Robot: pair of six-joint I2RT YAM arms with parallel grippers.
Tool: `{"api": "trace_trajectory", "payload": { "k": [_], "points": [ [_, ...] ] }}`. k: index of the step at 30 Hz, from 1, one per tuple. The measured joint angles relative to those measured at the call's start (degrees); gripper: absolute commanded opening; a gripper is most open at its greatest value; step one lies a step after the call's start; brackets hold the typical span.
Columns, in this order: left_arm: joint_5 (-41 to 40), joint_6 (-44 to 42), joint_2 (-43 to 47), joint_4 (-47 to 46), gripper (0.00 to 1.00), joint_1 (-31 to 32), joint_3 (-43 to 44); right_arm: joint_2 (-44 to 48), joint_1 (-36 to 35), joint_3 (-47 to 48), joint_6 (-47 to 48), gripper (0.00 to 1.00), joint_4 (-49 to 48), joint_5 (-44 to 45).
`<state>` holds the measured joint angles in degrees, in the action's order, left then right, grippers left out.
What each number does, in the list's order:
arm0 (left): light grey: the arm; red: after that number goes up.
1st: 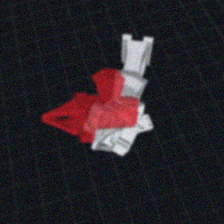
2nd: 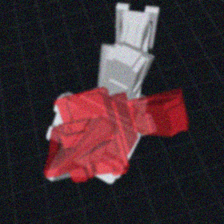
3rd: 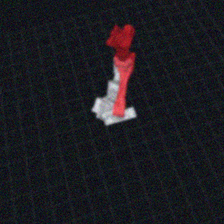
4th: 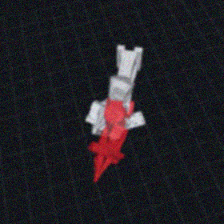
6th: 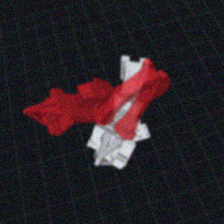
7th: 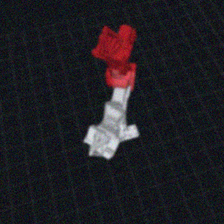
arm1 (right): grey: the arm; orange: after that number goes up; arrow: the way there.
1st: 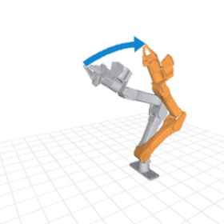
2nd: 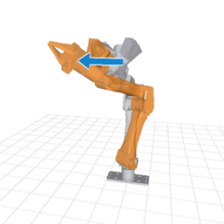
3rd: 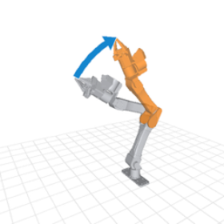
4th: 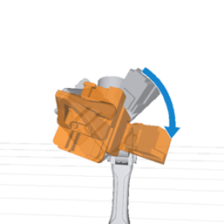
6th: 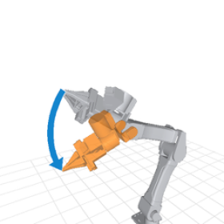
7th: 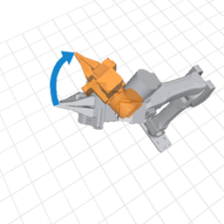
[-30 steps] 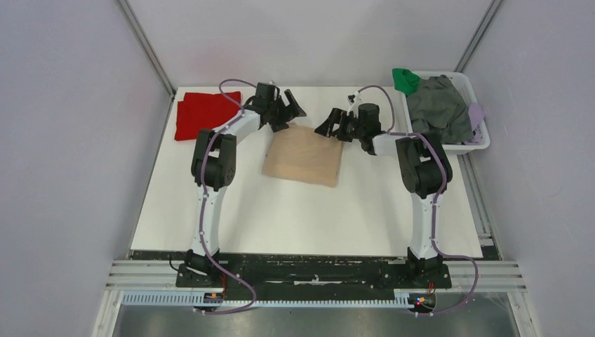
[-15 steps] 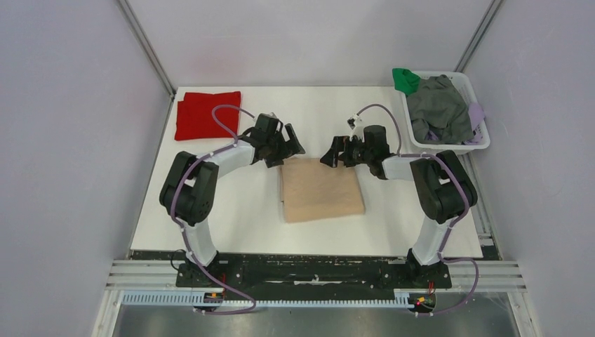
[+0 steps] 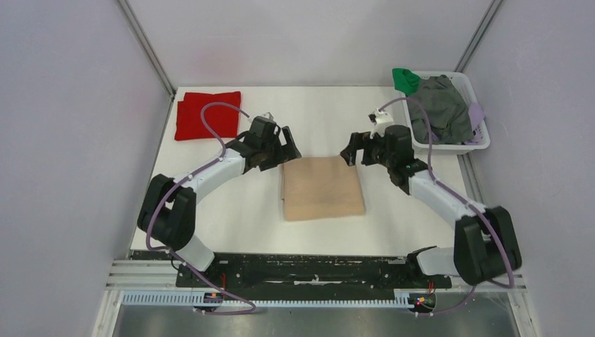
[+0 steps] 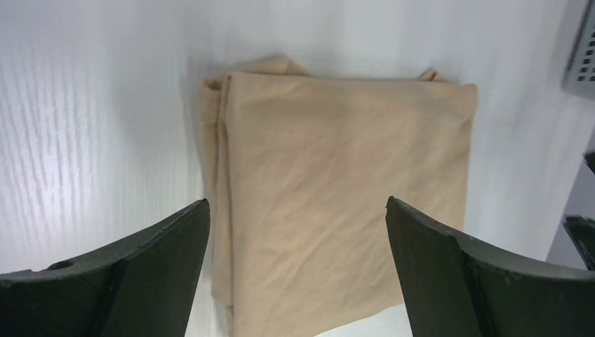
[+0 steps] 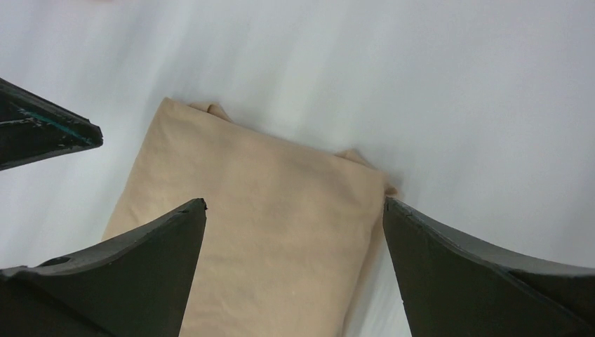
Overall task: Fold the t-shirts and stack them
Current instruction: Smooth out wrinkles on the folded tshirt, then put the neatly folded tshirt into the corner of the board with the left arm
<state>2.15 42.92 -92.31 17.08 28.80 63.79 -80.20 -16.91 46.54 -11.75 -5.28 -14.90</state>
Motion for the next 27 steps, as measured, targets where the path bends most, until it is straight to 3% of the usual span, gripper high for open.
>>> {"api": "trace_trajectory", "payload": {
  "k": [6,12,19,25,27],
  "points": [
    [-2.1,-0.3,0.0,2.4,1.00,1.0,-5.0,19.3,0.3,-16.5,-1.9,0.98,2.6,12.0],
    [-2.8,-0.2,-3.8,2.9,0.93,4.3,-5.6,29.3,0.5,-22.2,-3.9,0.98,6.0,20.0],
    [-6.3,-0.1,-9.2,4.2,0.69,8.9,-2.3,31.1,0.5,-22.2,-3.2,0.98,10.0,24.6],
    [-10.4,0.0,-13.5,6.4,0.37,11.2,2.6,32.7,0.5,-22.2,-2.1,0.98,13.9,26.1],
    [-11.1,0.1,-15.0,7.1,0.17,11.8,4.5,33.8,0.5,-22.2,-1.8,0.98,14.1,26.4]
  ]
}}
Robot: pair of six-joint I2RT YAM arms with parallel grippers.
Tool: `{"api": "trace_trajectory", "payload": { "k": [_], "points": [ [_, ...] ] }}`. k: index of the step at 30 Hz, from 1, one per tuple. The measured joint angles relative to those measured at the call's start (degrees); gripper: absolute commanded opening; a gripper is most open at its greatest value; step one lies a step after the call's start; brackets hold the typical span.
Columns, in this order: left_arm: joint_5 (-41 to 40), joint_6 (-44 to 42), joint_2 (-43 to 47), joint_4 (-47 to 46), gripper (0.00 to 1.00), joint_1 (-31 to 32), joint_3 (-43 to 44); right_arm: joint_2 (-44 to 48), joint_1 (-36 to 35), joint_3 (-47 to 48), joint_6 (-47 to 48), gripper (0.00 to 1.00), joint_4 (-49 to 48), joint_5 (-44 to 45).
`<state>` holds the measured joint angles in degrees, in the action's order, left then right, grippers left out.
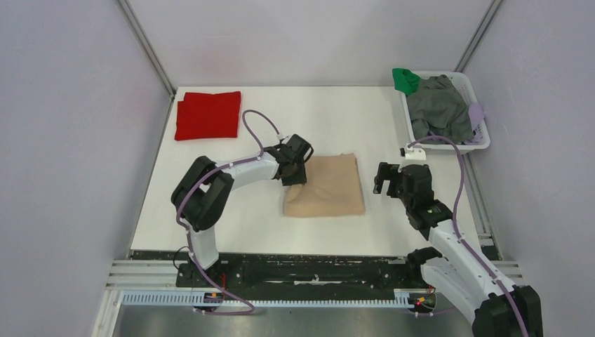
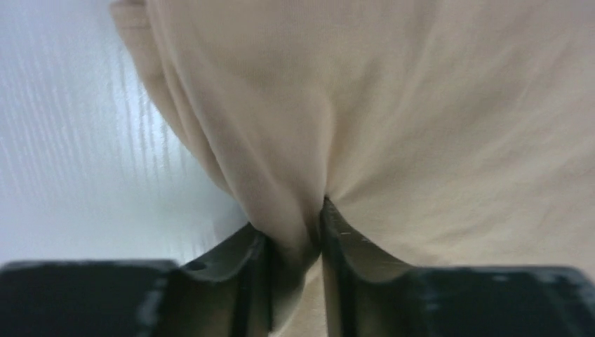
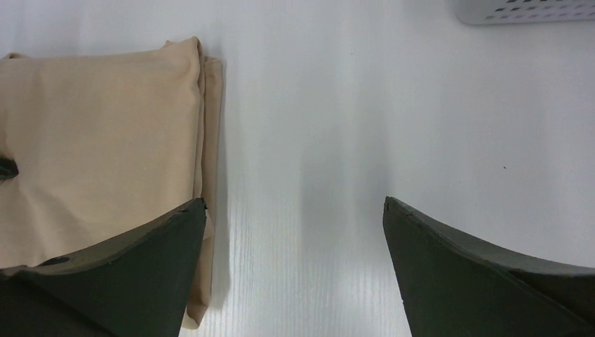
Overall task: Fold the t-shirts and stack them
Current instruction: Put the neatly folded tshirt into the corner of the board with the left arm
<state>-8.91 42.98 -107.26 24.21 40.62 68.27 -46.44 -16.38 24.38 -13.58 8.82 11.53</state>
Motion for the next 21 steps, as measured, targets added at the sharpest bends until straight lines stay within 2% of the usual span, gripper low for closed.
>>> {"api": "trace_trajectory", "payload": {
  "k": [1,2,7,12,17,21],
  "points": [
    [-0.4,0.0,-0.8,0.5,0.06,0.4,1.2,0.4,0.0,0.0,0.1,0.98,0.0,0.0],
    [-1.0,0.0,-1.4,0.9,0.02,0.6,2.2,0.8,0.0,0.0,0.2,0.98,0.0,0.1],
    [-6.0,-1.2,-5.7,5.2,0.02,1.7,9.5,1.1,0.0,0.0,0.4,0.98,0.0,0.1],
    [-16.8,-6.8,-9.8,10.7,0.02,1.8,16.8,0.7,0.0,-0.2,1.0,0.98,0.0,-0.2],
    [-28.8,-19.1,-11.0,13.1,0.02,-1.1,21.5,-0.4,0.0,-0.3,1.5,0.98,-0.1,-0.6],
    [-33.0,-29.4,-10.5,8.9,0.02,-5.2,22.1,-1.4,0.0,-0.3,1.7,0.98,0.0,-0.8]
  ]
}}
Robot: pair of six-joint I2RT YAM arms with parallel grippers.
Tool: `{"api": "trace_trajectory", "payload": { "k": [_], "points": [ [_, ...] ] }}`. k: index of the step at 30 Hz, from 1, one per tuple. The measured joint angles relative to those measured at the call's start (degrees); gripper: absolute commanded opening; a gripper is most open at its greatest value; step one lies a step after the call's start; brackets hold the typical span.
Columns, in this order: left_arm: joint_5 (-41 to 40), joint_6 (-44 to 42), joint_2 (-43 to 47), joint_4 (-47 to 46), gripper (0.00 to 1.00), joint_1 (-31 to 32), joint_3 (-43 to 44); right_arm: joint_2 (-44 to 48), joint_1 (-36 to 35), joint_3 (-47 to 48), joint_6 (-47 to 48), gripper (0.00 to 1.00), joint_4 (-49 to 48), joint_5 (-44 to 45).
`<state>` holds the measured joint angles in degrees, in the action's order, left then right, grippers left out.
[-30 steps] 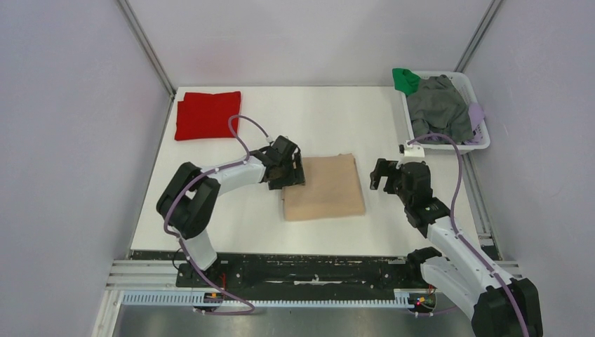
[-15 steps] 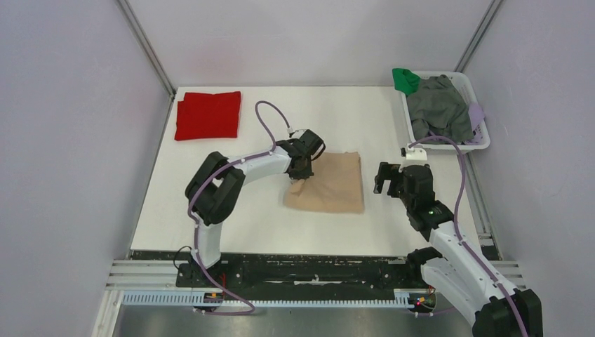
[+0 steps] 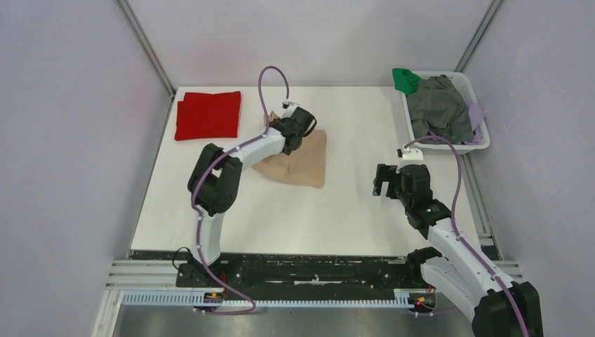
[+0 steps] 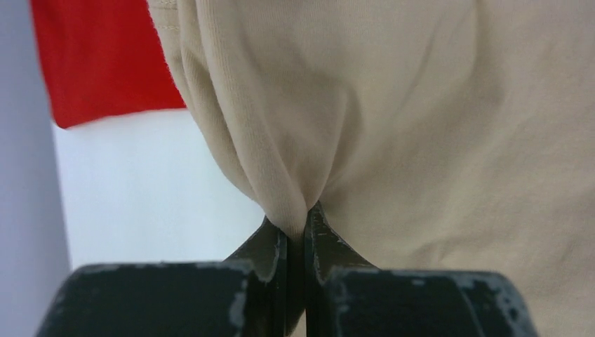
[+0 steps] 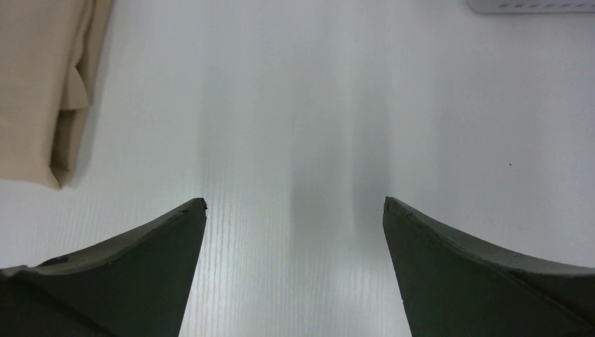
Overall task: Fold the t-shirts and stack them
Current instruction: Put the neatly folded tshirt into the corner of the board with the left arm
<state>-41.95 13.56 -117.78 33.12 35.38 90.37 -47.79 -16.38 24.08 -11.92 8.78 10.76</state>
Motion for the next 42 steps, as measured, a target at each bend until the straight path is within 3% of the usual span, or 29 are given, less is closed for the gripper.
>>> {"api": "trace_trajectory", "payload": {
  "k": [7,14,23,42],
  "points": [
    [-1.4,-17.7,1.0,-8.5,0.02,-9.1,0.9,-1.2,0.0,0.0,0.3,0.98,0.0,-0.2],
    [-1.4,-27.5,0.9,-14.5,0.02,-14.6,6.3,-2.7,0.0,0.0,1.0,0.98,0.0,-0.1],
    [-1.4,-33.7,-3.0,-17.4,0.02,-18.0,15.3,-4.6,0.0,0.0,1.1,0.98,0.0,0.2],
    [-1.5,-43.6,-4.5,-17.2,0.02,-19.9,19.6,-6.6,0.0,0.0,1.2,0.98,0.5,1.8]
  ]
}}
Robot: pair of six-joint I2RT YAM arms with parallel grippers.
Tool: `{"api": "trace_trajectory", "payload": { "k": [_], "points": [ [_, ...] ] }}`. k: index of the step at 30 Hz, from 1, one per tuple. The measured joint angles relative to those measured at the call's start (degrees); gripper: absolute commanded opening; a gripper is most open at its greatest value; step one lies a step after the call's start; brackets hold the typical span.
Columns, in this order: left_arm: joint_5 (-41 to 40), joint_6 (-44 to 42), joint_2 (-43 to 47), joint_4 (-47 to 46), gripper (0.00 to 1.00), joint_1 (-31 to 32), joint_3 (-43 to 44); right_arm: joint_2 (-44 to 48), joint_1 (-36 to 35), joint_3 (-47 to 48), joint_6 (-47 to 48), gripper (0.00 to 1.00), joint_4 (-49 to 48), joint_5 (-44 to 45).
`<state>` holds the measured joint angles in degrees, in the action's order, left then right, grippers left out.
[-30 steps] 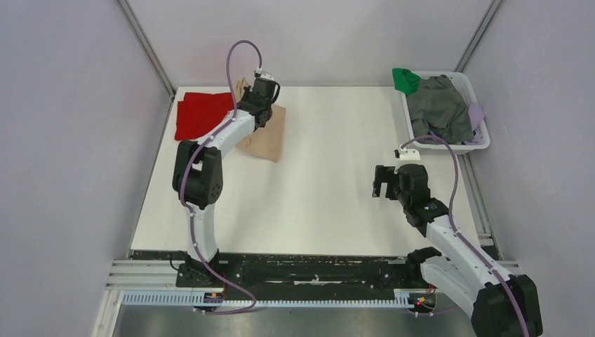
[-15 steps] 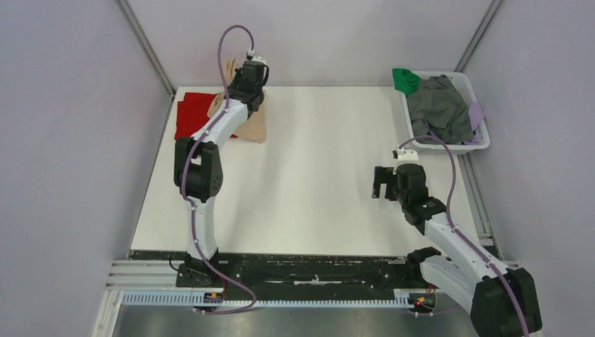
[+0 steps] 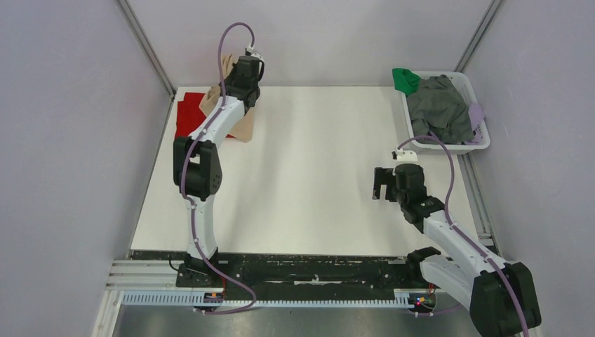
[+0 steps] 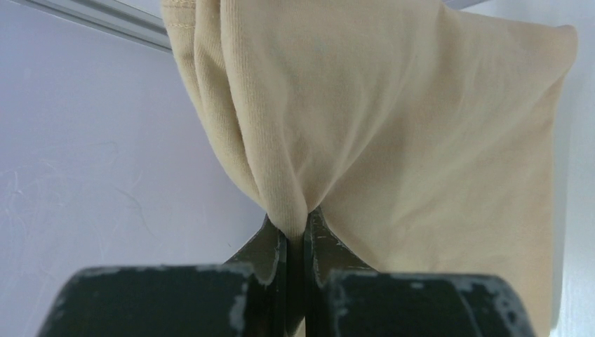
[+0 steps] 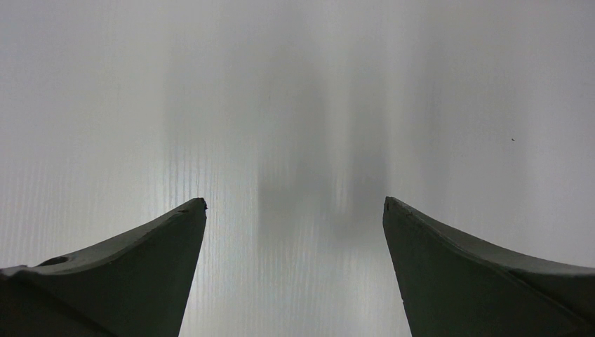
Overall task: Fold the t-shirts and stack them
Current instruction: Put the neatly folded tshirt into the corner of the board with the left arm
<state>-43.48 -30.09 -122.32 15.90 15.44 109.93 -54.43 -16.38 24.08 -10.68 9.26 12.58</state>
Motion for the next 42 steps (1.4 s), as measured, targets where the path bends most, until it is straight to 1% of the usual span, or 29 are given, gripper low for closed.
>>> {"api": "trace_trajectory", "payload": {
  "k": [7,14,17,22,28,32,42],
  "points": [
    [-0.7,-2.1,0.0,0.3,0.02,0.0,1.2,-0.7,0.0,0.0,-0.2,0.98,0.5,0.0],
    [-1.4,-1.8,0.0,0.6,0.02,-0.4,6.2,-0.8,0.0,0.0,-0.2,0.98,0.8,0.4],
    [-1.1,-1.2,0.0,1.6,0.02,-1.5,7.6,-0.8,0.0,0.0,-0.2,0.98,0.9,0.5],
    [1.0,-0.9,-0.4,3.0,0.02,-4.1,7.5,-0.8,0.0,0.0,-0.2,0.98,1.4,1.3],
    [4.6,1.2,-2.6,5.4,0.02,-7.1,7.6,-0.9,0.0,0.0,-0.2,0.98,1.8,2.5],
    [5.2,1.4,-5.1,5.8,0.02,-8.2,8.8,-1.8,0.0,0.0,-0.2,0.98,2.1,2.9],
    [5.0,3.8,-8.9,7.1,0.02,-8.4,13.1,-2.3,0.0,0.0,-0.2,0.98,2.4,3.8]
  ]
}}
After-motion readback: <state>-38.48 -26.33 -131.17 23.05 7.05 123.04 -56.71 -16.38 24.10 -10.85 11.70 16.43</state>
